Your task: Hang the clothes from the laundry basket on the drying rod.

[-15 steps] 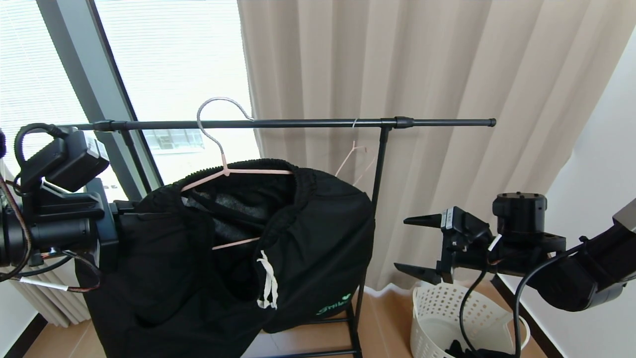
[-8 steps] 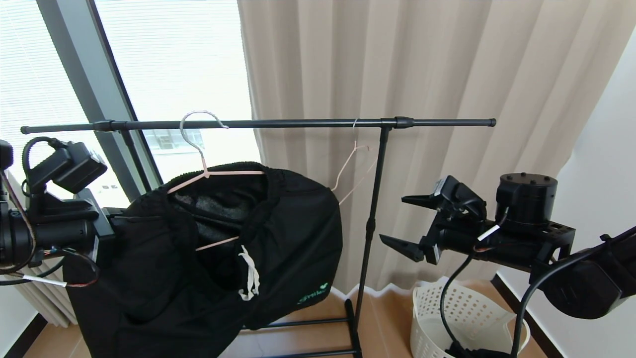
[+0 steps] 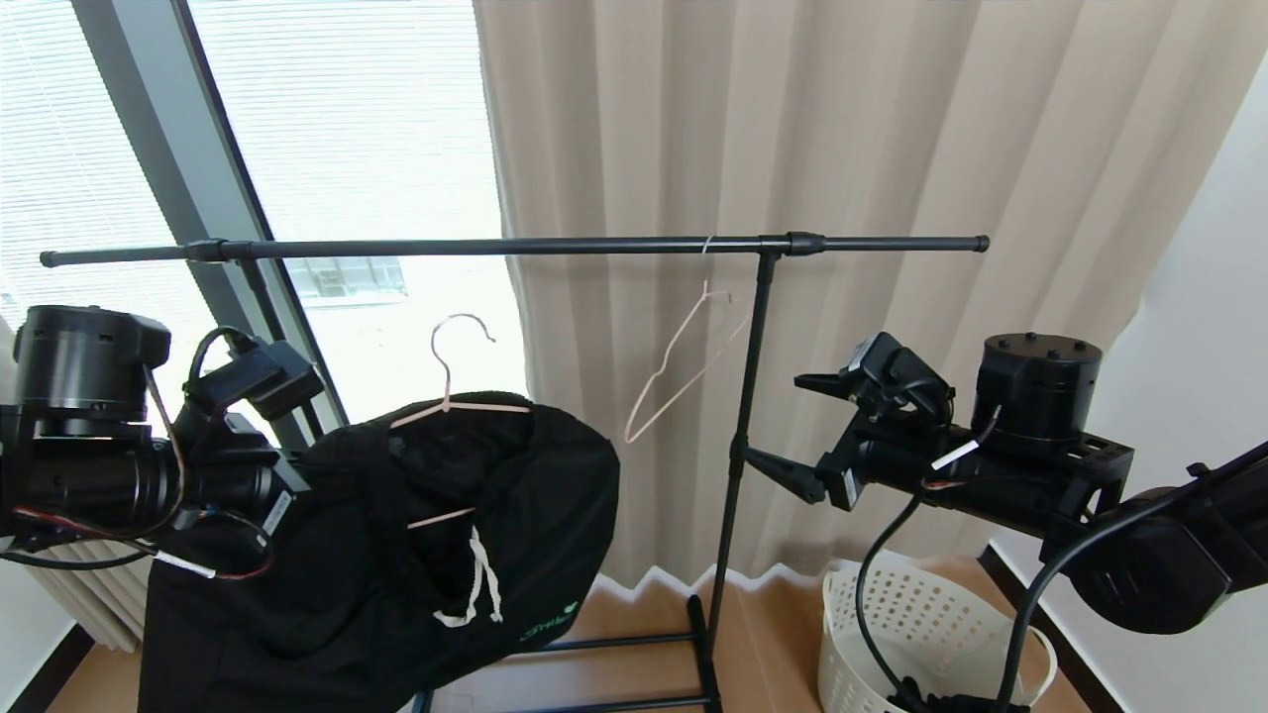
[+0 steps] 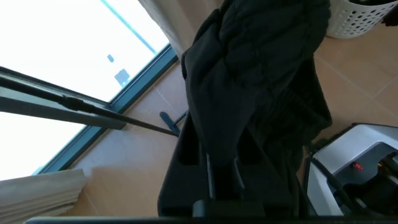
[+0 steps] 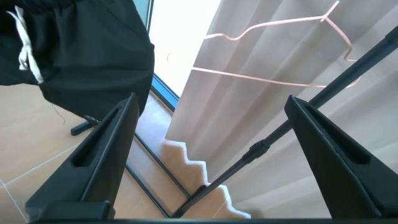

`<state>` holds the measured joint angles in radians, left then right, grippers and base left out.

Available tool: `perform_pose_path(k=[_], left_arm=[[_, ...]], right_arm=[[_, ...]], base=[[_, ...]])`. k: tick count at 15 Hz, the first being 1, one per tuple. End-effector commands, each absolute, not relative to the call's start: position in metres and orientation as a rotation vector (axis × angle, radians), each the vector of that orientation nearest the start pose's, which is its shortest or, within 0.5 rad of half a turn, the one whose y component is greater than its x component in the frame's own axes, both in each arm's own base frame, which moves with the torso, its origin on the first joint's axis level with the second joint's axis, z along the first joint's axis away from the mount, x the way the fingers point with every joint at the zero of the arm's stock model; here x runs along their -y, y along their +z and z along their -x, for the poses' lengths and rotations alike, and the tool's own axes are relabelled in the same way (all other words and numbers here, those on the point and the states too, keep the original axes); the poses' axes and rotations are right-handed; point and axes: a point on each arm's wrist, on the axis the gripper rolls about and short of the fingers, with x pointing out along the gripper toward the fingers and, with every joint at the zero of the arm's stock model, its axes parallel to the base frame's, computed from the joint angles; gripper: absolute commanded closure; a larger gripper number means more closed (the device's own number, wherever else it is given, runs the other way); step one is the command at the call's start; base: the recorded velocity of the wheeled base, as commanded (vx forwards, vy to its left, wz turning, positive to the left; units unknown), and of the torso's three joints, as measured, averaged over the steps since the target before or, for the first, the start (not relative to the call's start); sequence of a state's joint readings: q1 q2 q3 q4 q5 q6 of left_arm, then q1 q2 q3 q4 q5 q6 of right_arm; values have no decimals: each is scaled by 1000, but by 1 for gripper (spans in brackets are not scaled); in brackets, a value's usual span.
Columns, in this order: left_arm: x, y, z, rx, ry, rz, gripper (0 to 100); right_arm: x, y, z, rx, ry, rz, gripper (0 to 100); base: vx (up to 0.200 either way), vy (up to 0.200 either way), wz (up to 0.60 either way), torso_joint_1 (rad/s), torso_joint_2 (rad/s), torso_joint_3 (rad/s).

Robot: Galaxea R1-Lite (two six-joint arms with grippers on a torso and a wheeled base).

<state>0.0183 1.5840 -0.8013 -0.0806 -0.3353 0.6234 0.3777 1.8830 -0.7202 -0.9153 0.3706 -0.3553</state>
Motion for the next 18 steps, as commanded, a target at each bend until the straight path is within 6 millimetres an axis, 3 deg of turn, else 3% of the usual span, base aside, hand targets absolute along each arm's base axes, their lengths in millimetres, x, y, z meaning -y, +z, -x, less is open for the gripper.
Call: perform_pose_path(k=[1, 7, 11, 18], left_arm=[[5, 151, -271, -623, -512, -468, 100], [12, 150, -310, -586, -434, -415, 100], [33, 160, -366, -544, -361, -237, 100], [52, 154, -423, -506, -276, -125, 100]], right_arm=[[-129, 129, -303, -122, 784, 338, 0], [-129, 129, -304, -125, 783, 338, 0], [-129, 131, -302, -116, 784, 338, 0], [-131, 133, -306, -75, 775, 308, 0]], base=[[0, 0, 0, 0, 0, 0], [0, 0, 0, 0, 0, 0], [0, 0, 0, 0, 0, 0], [0, 0, 0, 0, 0, 0]])
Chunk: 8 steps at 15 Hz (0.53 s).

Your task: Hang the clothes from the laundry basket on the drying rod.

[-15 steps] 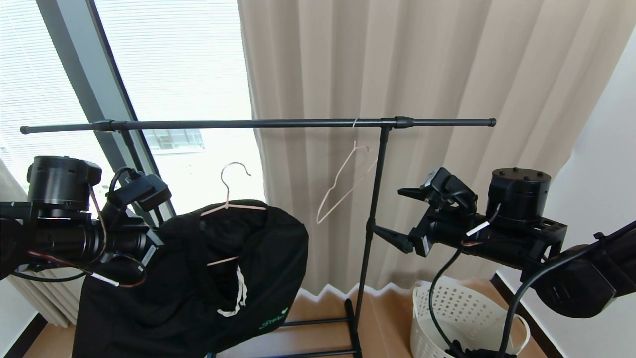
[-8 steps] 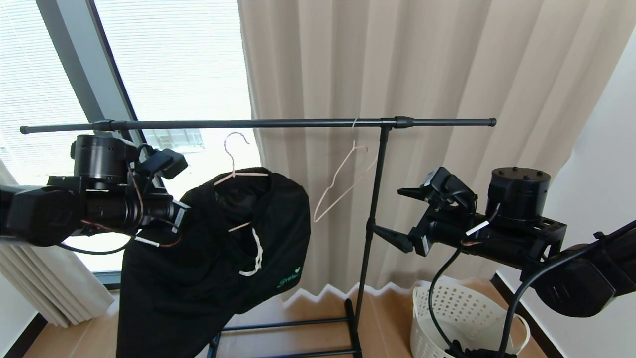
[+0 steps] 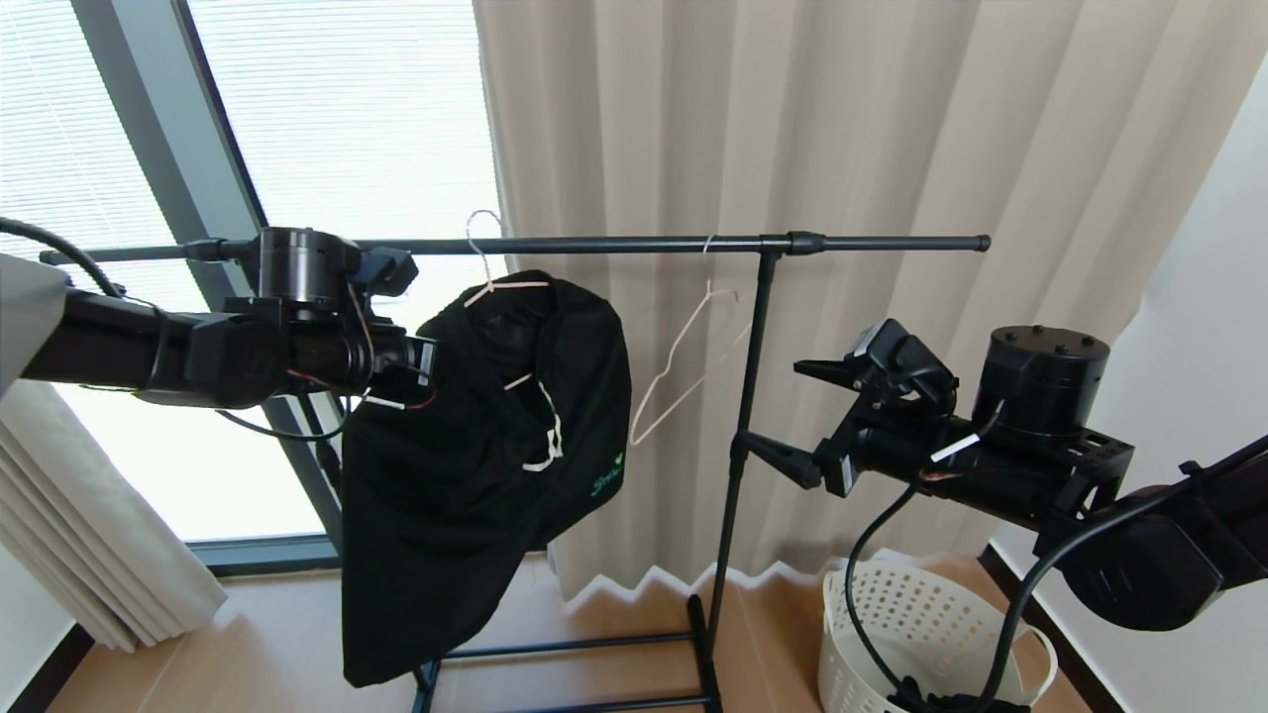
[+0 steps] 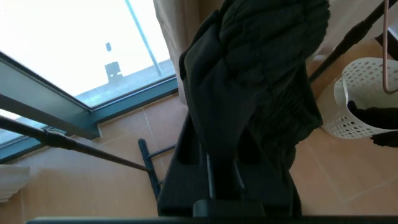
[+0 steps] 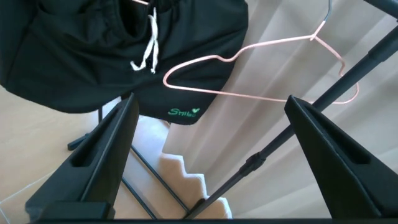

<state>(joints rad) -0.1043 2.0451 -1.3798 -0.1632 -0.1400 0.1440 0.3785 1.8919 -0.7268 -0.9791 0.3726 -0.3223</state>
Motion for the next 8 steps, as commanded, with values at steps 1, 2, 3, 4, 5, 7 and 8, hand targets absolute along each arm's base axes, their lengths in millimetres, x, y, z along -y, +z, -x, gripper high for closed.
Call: perform_pose_path(k=[1, 2, 3, 4, 5, 7, 8], left_arm=[[56, 151, -430, -500, -270, -128, 100], [58, 151, -433, -495, -266, -126, 100], [63, 151, -438, -487, -266, -109, 100], [65, 151, -442, -480, -266, -90, 100], [67, 149, -447, -477, -266, -79, 100], [68, 147, -454, -466, -259, -66, 100], [70, 147, -457, -462, -258, -54, 100]], right_arm=[[-131, 132, -306, -76, 775, 308, 0], [-130, 132, -306, -75, 775, 308, 0], [-130, 132, -305, -76, 775, 308, 0], [-130, 132, -305, -76, 775, 308, 0], [-130, 132, -305, -76, 775, 308, 0], [-130, 132, -306, -78, 775, 308, 0], [-131, 131, -306, -80, 775, 308, 0]], base=[[0, 0, 0, 0, 0, 0], [0, 0, 0, 0, 0, 0], [0, 0, 0, 0, 0, 0], [0, 0, 0, 0, 0, 0], [0, 0, 0, 0, 0, 0], [0, 0, 0, 0, 0, 0], [0, 0, 0, 0, 0, 0]])
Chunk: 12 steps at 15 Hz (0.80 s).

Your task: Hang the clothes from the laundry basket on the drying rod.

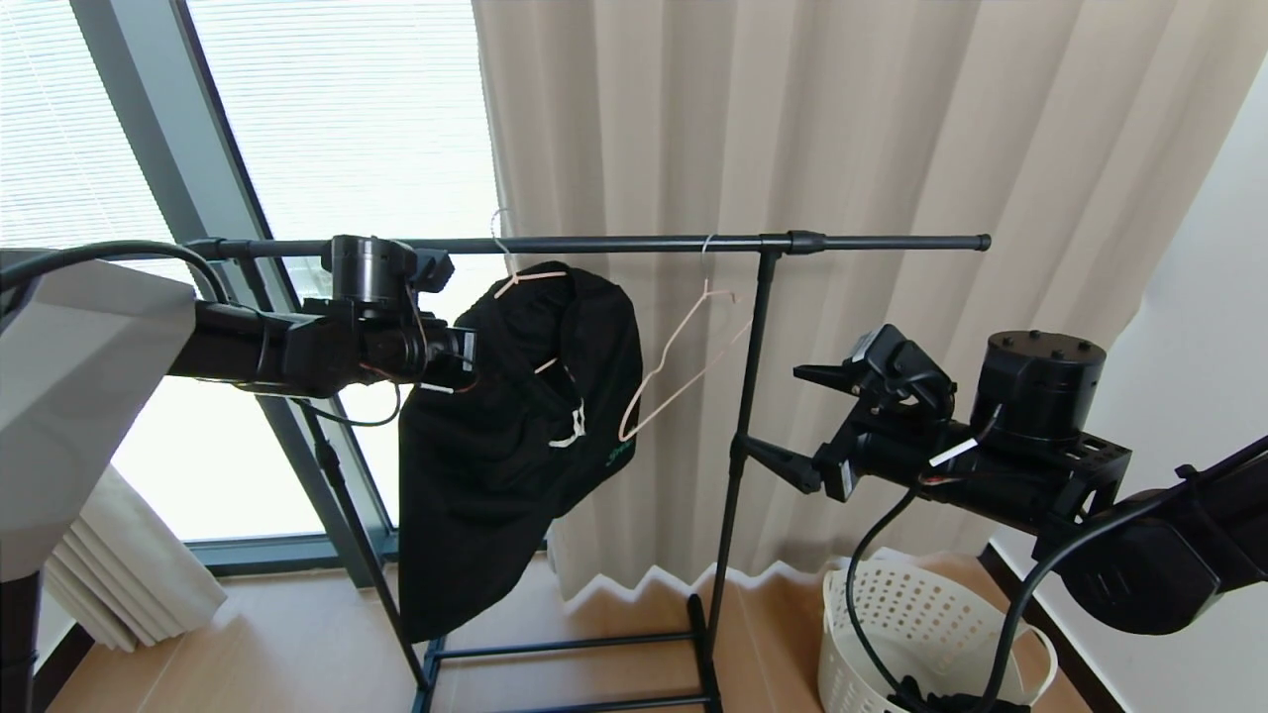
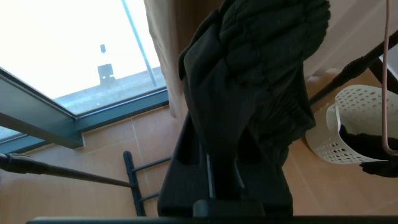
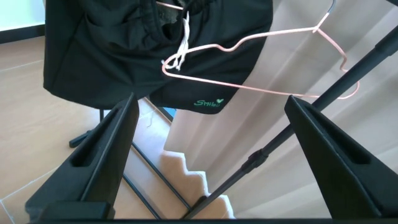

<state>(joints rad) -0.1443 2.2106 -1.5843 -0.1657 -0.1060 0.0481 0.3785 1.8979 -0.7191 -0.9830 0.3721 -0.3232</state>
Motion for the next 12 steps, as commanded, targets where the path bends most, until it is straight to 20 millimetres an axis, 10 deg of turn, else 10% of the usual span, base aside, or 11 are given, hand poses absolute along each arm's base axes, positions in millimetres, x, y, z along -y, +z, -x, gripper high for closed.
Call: perform_pose_path(k=[1, 12], left_arm=[[70, 146, -461, -459, -255, -42, 100], [87, 129, -474, -470, -273, -19, 100]], right_arm=[[-131, 131, -306, -80, 775, 308, 0], [-130, 129, -305, -88, 777, 309, 0]], base=[[0, 0, 0, 0, 0, 0], [0, 0, 0, 0, 0, 0]])
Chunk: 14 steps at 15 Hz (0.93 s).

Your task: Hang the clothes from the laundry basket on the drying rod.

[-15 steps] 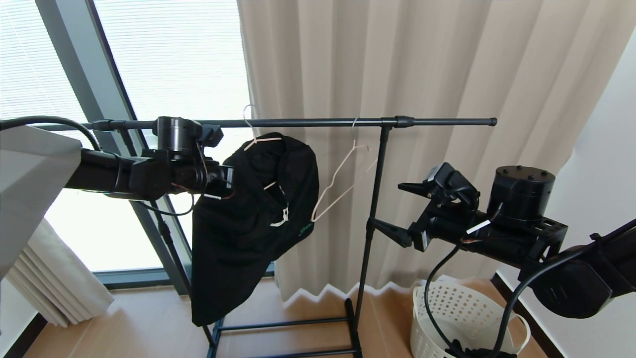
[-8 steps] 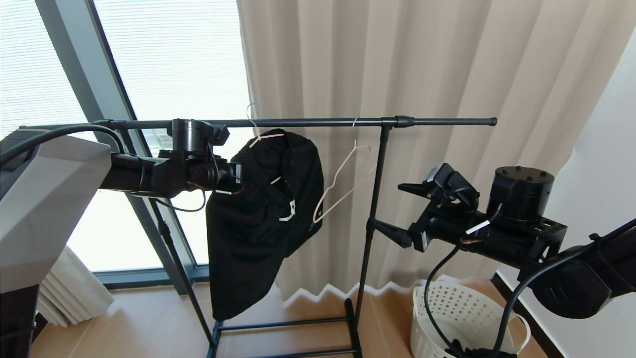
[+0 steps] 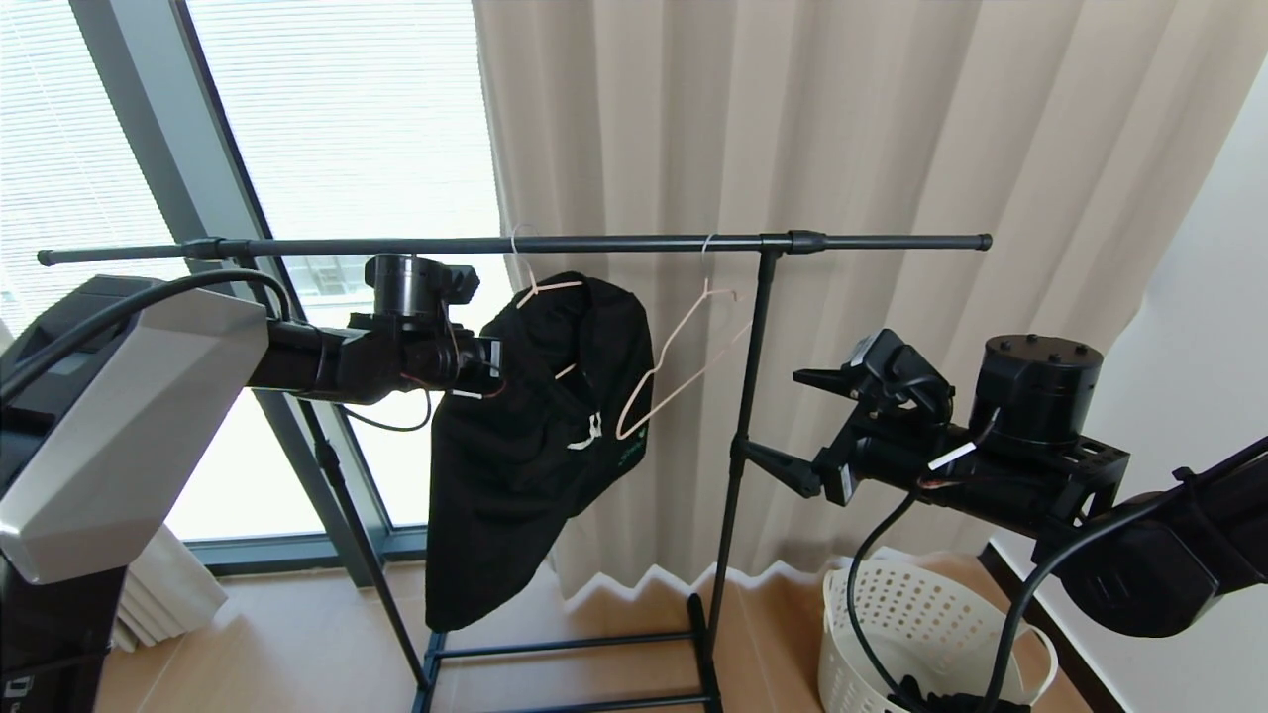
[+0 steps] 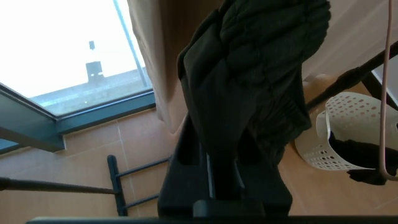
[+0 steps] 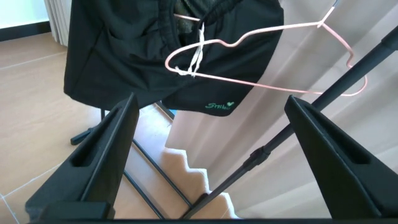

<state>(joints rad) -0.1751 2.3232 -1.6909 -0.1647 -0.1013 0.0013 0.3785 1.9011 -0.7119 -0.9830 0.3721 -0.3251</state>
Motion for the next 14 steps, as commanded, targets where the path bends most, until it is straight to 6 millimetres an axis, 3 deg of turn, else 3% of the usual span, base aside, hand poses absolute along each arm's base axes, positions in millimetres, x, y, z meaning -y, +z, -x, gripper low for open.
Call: perform_pose_path(k=[1, 3, 4, 6, 9, 13, 14], left_arm=[[87, 129, -475, -470, -273, -19, 100], [87, 129, -474, -472, -273, -21, 100], [86, 130, -474, -472, -272, -20, 0], [84, 131, -472, -473, -269, -20, 0], [73, 152, -446, -474, -256, -19, 0], [63, 185, -382, -482, -264, -28, 0], [57, 198, -348, -474, -274, -39, 0]], right_arm=[[-130, 129, -305, -88, 777, 309, 0], [-130, 129, -305, -88, 777, 309, 0], [-130, 129, -305, -88, 777, 309, 0], [-130, 128, -305, -90, 777, 309, 0], [-130, 130, -305, -83, 778, 309, 0], [-129, 134, -304, -39, 767, 308, 0], [-126, 136, -299, -25, 760, 308, 0]], base=[[0, 0, 0, 0, 0, 0], [0, 0, 0, 0, 0, 0], [0, 0, 0, 0, 0, 0], [0, 0, 0, 0, 0, 0], [0, 0, 0, 0, 0, 0], [0, 0, 0, 0, 0, 0], [0, 0, 0, 0, 0, 0]])
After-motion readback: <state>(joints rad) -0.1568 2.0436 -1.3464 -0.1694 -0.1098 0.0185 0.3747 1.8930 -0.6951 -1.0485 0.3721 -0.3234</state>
